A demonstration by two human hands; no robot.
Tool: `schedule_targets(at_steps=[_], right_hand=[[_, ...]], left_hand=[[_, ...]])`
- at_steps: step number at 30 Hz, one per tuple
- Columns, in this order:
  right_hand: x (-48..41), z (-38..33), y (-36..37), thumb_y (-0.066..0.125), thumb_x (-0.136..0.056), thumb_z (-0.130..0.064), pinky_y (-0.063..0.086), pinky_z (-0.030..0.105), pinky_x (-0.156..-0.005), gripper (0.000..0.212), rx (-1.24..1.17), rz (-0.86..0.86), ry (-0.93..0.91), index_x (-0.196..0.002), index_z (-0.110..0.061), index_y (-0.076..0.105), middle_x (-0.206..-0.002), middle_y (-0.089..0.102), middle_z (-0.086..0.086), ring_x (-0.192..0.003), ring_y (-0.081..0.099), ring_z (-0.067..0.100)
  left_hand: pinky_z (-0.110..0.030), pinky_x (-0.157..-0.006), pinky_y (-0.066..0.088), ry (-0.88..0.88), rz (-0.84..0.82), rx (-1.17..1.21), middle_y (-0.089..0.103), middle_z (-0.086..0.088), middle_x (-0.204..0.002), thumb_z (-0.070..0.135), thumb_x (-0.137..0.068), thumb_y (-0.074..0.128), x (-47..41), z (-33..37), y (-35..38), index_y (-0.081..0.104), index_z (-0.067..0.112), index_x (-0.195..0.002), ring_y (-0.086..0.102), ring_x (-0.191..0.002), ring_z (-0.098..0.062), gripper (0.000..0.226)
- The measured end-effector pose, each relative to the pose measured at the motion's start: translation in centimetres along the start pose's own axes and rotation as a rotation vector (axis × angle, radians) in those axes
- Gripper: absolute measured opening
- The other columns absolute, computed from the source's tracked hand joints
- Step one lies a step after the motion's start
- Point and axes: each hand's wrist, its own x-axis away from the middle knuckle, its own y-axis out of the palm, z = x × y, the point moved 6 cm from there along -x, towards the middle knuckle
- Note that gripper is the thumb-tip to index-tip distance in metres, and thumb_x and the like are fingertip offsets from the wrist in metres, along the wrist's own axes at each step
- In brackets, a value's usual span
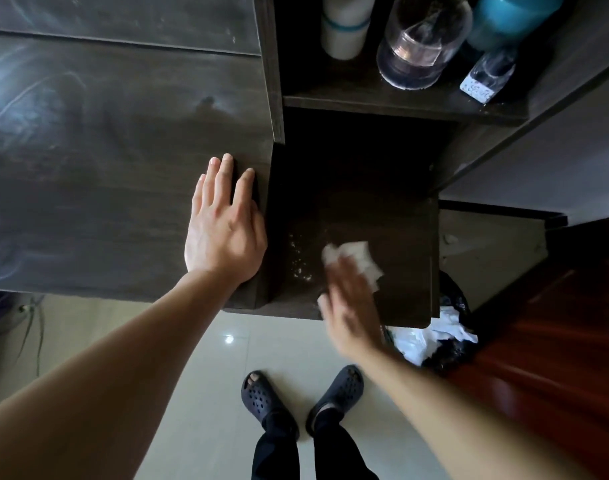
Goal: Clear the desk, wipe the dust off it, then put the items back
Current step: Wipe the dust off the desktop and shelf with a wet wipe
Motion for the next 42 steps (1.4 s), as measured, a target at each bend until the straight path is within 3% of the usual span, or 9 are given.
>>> schedule_targets(at_steps=[5,12,19,26,31,33,36,39,42], right_hand=[[3.0,-0.2,-0.2,0.028,-0.098,-0.031,0.006,0.034,-0.117,0.052,0.077,-0.247,-0.458,-0.147,-0.013,0.024,-0.155,0.014,0.001,-0.145,0.010,0.017],[-9.4,1.1,-3.0,0.025,-0.101,-0.034,0.000,0.035,-0.119,0.056,0.087,-0.078,-0.016,-0.150,-0.011,0.009,-0.158,-0.003,0.006,-0.145,-0.008,0.017],[-0.3,-1.7,-0.5,0.024,-0.098,-0.034,0.003,0.034,-0.117,0.053,0.046,-0.292,-0.536,-0.147,-0.014,0.024,-0.157,0.011,0.000,-0.145,-0.002,0.011],[-15.9,-4.8,-2.4,0.044,-0.095,-0.011,0.006,0.037,-0.119,0.059,-0.076,-0.133,-0.201,-0.148,-0.010,0.018,-0.157,0.011,0.011,-0.146,0.005,0.022],[-5.5,-5.6,-0.3,0.040,-0.093,-0.020,0.018,0.035,-0.115,0.049,-0.015,-0.179,-0.566,-0.140,-0.009,0.040,-0.148,0.036,0.013,-0.139,0.031,0.025],[-4.3,-4.8,-1.1,0.035,-0.096,-0.021,0.019,0.031,-0.116,0.045,0.004,-0.216,-0.706,-0.140,-0.013,0.042,-0.150,0.031,0.004,-0.139,0.024,0.015],[-9.1,-4.6,-1.9,0.039,-0.098,-0.010,0.006,0.030,-0.118,0.049,-0.067,-0.190,-0.560,-0.146,-0.017,0.030,-0.154,0.015,0.001,-0.140,0.006,0.007],[-9.9,-4.8,-0.1,0.048,-0.087,0.002,0.018,0.042,-0.117,0.058,-0.141,-0.083,-0.365,-0.143,-0.008,0.036,-0.151,0.029,0.014,-0.141,0.015,0.016],[-2.1,-5.5,2.4,0.044,-0.078,0.006,0.026,0.046,-0.113,0.060,-0.110,-0.184,-0.476,-0.137,-0.006,0.043,-0.146,0.039,0.014,-0.140,0.022,0.020]], left_hand=[[-0.046,-0.117,0.018,0.042,-0.043,0.005,0.031,-0.021,-0.150,0.022,-0.092,0.034,1.4,-1.0,-0.3,0.043,0.005,-0.137,0.022,-0.142,-0.037,0.049],[-0.045,-0.117,0.017,-0.120,0.036,-0.035,0.033,-0.020,-0.149,0.021,-0.089,0.036,5.6,-4.2,-1.9,0.045,0.005,-0.136,0.024,-0.141,-0.036,0.051],[-0.048,-0.116,0.019,-0.120,0.027,-0.047,0.034,-0.022,-0.148,0.022,-0.088,0.035,5.5,-3.9,-2.2,0.046,0.004,-0.136,0.025,-0.141,-0.037,0.052],[-0.048,-0.116,0.020,-0.117,0.031,-0.069,0.035,-0.021,-0.148,0.021,-0.086,0.037,5.4,-4.0,-2.0,0.047,0.005,-0.135,0.026,-0.141,-0.037,0.053],[-0.047,-0.116,0.020,-0.119,0.032,-0.070,0.035,-0.021,-0.148,0.022,-0.085,0.037,5.4,-3.9,-2.1,0.048,0.004,-0.135,0.026,-0.140,-0.037,0.055],[-0.047,-0.116,0.020,-0.120,0.027,-0.077,0.035,-0.021,-0.148,0.023,-0.085,0.036,5.3,-3.8,-2.1,0.047,0.004,-0.135,0.026,-0.140,-0.037,0.055],[-0.048,-0.115,0.021,-0.120,0.023,-0.078,0.035,-0.021,-0.148,0.023,-0.085,0.036,5.3,-3.8,-2.1,0.048,0.004,-0.135,0.026,-0.140,-0.037,0.055],[-0.048,-0.115,0.021,-0.114,0.020,-0.080,0.034,-0.021,-0.148,0.023,-0.085,0.036,5.4,-3.9,-2.0,0.047,0.004,-0.135,0.026,-0.141,-0.037,0.055],[-0.048,-0.116,0.020,-0.113,0.020,-0.081,0.033,-0.021,-0.149,0.023,-0.086,0.036,5.3,-3.9,-2.0,0.047,0.005,-0.136,0.025,-0.141,-0.037,0.054]])
